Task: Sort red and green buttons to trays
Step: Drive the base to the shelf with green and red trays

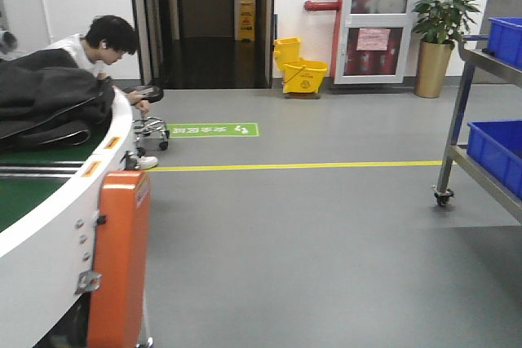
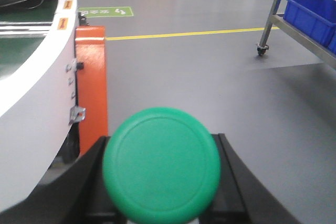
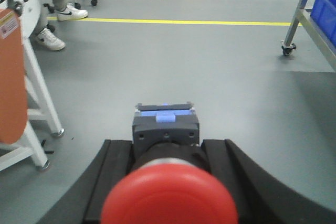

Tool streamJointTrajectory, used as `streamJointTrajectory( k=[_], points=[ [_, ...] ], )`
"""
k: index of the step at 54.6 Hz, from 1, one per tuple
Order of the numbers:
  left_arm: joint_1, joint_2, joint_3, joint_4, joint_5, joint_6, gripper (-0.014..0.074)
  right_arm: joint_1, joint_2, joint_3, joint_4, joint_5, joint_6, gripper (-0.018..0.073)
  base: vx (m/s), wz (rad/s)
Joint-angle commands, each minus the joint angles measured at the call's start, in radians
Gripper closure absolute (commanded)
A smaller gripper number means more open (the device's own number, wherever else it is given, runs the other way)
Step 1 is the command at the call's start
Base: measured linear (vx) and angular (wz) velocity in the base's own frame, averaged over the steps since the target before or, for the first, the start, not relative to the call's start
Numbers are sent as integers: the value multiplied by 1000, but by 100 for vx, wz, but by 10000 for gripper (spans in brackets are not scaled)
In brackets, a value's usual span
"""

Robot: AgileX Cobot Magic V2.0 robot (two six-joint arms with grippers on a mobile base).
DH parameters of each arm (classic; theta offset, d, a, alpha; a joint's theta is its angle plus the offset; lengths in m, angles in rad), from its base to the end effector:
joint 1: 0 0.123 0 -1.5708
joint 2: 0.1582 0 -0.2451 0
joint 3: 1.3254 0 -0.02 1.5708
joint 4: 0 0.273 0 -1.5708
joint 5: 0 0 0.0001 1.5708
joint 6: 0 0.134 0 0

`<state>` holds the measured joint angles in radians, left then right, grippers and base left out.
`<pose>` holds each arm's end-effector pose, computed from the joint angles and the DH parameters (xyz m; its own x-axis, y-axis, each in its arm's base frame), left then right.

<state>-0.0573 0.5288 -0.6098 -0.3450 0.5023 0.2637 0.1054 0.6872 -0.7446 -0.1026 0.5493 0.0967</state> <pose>0.2006 -0.0334 0.3036 -0.3120 -0.0231 -0.9498 0.1986 0.9760 -0.0889 0.2272 0.0168 0.3130 -0.3899 -0.0321 -0.9203 -0.0526 0.9985 -0.0126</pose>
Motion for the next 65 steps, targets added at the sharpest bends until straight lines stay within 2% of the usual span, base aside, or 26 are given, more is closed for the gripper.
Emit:
streamJointTrajectory(
  k=[1,65],
  points=[
    [-7,2,-27,-21,-84,-2,596,1,-1,-28,-11,-88,-3,568,45,-21],
    [-7,2,-27,-21,-84,-2,596,1,-1,-28,-11,-89,-3,568,47,-23]
  ],
)
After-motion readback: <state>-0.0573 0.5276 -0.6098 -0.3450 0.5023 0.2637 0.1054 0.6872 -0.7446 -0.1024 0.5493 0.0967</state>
